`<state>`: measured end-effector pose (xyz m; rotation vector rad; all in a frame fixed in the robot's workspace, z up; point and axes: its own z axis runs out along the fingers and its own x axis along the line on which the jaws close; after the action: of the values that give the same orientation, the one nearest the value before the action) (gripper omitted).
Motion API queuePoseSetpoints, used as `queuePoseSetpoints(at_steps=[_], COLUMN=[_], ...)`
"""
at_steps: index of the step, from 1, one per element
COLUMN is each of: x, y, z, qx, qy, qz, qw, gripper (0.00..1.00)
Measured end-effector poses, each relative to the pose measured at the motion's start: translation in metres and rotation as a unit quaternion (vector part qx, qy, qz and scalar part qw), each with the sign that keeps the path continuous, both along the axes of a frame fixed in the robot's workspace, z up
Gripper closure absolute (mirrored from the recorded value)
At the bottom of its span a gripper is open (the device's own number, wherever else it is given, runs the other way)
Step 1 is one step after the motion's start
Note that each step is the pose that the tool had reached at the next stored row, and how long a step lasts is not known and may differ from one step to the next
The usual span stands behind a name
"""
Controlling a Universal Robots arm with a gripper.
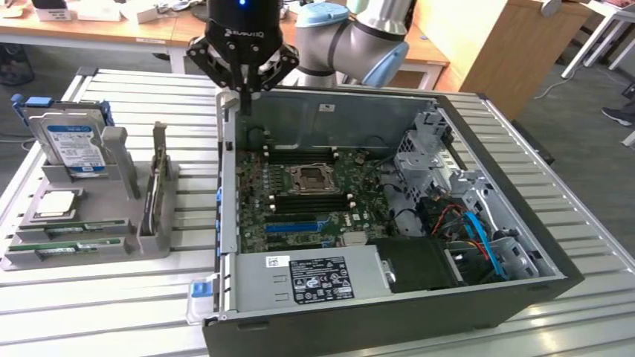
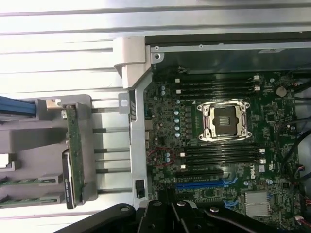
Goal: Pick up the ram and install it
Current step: 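Reach for the ram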
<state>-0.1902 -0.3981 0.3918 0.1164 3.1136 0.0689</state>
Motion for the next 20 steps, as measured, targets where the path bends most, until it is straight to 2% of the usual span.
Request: queuePoseSetpoints(at_steps=[20], x=[-0.056], y=[0.0001], z=[-0.0018], qx=[0.0000], qy=[0.0000], qz=[0.000], qw=[1.0000], gripper=[0.90])
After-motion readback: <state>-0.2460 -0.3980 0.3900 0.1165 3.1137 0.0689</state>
